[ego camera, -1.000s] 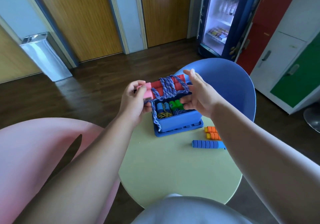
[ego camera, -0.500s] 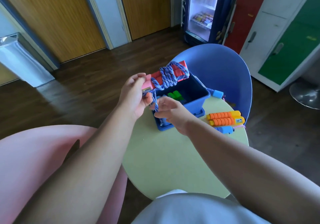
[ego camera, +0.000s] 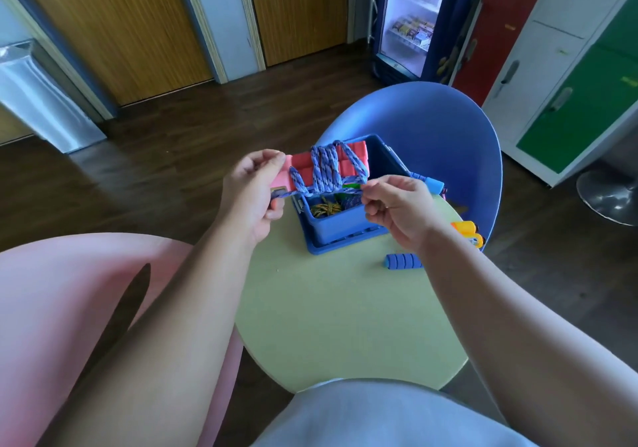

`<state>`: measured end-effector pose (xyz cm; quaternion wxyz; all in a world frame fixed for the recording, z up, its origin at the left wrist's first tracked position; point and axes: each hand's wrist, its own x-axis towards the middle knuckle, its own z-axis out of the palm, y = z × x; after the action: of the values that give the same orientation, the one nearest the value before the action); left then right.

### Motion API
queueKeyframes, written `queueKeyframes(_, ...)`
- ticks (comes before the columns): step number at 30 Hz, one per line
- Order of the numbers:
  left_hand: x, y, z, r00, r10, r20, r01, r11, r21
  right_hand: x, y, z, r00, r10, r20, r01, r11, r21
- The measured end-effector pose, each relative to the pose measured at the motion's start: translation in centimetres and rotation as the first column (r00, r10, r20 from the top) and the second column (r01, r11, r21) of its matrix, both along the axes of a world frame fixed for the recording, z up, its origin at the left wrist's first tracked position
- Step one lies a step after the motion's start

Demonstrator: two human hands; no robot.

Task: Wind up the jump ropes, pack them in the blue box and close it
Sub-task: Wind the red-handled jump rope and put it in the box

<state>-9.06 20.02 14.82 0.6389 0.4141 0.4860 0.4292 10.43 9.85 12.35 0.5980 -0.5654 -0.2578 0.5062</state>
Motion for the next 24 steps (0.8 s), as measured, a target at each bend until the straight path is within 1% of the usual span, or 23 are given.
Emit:
queueKeyframes(2, 0.3, -0.5, -0.3, 0.999, 0.04, 0.002, -0.04, 0.999, 0.011, 1.4, -0.2, 0.7, 0.999, -0.031, 0.037, 0.031, 0.999, -0.011)
queueKeyframes(5, 0.5, -1.1, -1.0, 0.996, 0.089, -0.022, -0.089, 0.995, 0.039, 3.0, -0.4, 1.2, 0.995, -0.014, 0.103, 0.016, 1.0, -0.018)
queueKeyframes(7, 0.5, -1.3, -1.7, 0.994, 0.085, -0.062, -0.077, 0.99, 0.12, 3.7, -0.6, 1.2, 0.982, 0.021, 0.188, -0.015, 0.999, -0.034)
queueKeyframes(10, 0.1, -1.6, -2.6, 0.986, 0.069, -0.151, -0.027, 0.964, 0.263, 4.7, -0.8, 1.4, 0.937, 0.062, 0.343, -0.051, 0.998, -0.04)
queueKeyframes(13, 0.1, -1.9, -3.0, 0.973, 0.094, -0.212, -0.022, 0.947, 0.32, 5.0, -0.7, 1.8, 0.867, 0.083, 0.491, -0.074, 0.997, -0.037)
queueKeyframes(18, 1.4, -2.9, -3.6, 0.951, 0.192, -0.241, -0.095, 0.926, 0.365, 5.7, 0.1, 2.5, 0.847, 0.09, 0.525, -0.11, 0.994, 0.008)
queueKeyframes(19, 1.5, -3.0, -3.8, 0.943, 0.219, -0.252, -0.109, 0.916, 0.385, 5.9, 0.2, 2.5, 0.818, 0.096, 0.567, -0.125, 0.992, 0.012)
queueKeyframes(22, 1.8, -2.9, -4.6, 0.91, 0.271, -0.314, -0.104, 0.882, 0.46, 6.0, 0.3, 2.3, 0.678, 0.114, 0.726, -0.169, 0.986, 0.003)
queueKeyframes(24, 2.2, -3.0, -4.9, 0.889, 0.283, -0.359, -0.081, 0.87, 0.486, 5.9, 0.3, 2.0, 0.599, 0.143, 0.788, -0.199, 0.98, -0.027)
